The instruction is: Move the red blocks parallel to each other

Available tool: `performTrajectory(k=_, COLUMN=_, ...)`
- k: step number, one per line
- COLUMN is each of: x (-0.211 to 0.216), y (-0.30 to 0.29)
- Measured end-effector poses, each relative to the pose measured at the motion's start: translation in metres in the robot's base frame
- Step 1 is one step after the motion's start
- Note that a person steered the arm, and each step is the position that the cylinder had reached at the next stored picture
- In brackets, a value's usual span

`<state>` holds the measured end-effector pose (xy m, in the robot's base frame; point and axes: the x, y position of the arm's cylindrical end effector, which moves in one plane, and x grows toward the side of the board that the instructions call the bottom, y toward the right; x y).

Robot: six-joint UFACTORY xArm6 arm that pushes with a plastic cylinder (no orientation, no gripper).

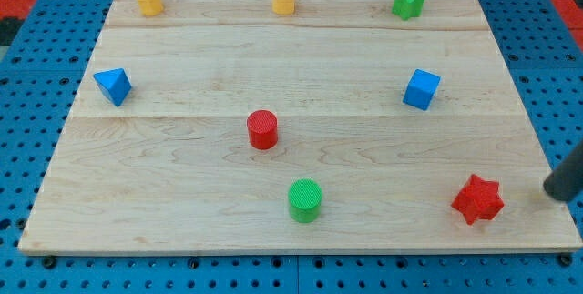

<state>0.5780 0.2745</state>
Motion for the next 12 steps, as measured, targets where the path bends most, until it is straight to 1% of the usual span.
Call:
performTrajectory(k=1, x=-0.012, y=-0.087)
performTrajectory(k=2, x=-0.050, y=-0.194)
performTrajectory(k=3, x=-0.046, y=-0.179)
performTrajectory(k=4, x=-0.010, y=-0.142)
performTrajectory(k=5, x=-0.011, y=-0.226)
performTrajectory(k=6, x=-0.025, y=-0.293)
performTrajectory(k=8, x=-0.065, y=-0.295)
performTrajectory(k=9, x=-0.066, y=-0.386)
performTrajectory(k=10, x=-0.054, y=-0.473)
performTrajectory(k=11, x=-0.089, y=-0.455)
performTrajectory(k=12, x=-0.123, y=-0.374)
